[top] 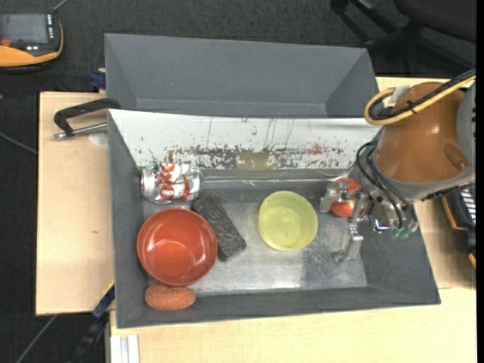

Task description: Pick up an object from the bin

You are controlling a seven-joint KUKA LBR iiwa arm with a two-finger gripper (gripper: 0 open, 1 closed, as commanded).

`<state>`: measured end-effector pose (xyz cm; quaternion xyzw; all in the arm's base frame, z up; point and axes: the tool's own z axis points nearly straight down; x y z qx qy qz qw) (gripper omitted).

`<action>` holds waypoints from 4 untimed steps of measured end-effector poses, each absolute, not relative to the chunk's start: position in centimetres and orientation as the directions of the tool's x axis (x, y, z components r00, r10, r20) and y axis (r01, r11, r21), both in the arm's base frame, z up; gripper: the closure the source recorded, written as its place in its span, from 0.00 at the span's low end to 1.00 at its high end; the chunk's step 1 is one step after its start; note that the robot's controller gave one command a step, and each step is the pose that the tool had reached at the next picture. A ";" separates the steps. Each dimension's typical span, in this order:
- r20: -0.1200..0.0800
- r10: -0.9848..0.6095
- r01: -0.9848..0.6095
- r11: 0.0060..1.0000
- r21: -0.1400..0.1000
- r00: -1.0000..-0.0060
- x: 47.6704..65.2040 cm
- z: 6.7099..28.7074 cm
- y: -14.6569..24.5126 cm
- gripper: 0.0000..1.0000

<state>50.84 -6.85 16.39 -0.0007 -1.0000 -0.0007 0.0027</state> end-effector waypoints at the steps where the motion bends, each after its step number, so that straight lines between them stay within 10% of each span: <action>1: 0.008 0.140 0.140 0.990 0.005 -0.990 50.3 13.8 0.4 0.00; 2: 0.009 0.362 0.362 0.932 0.005 -0.932 53.8 6.9 1.6 0.00; 3: 0.006 0.361 0.361 0.933 0.005 -0.933 53.9 7.1 1.6 1.00; 4: -0.007 0.454 0.454 0.891 0.010 -0.891 57.3 22.0 -1.6 1.00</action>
Offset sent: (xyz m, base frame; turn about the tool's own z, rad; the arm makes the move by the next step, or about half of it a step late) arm -0.0052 0.0676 -0.0259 0.1439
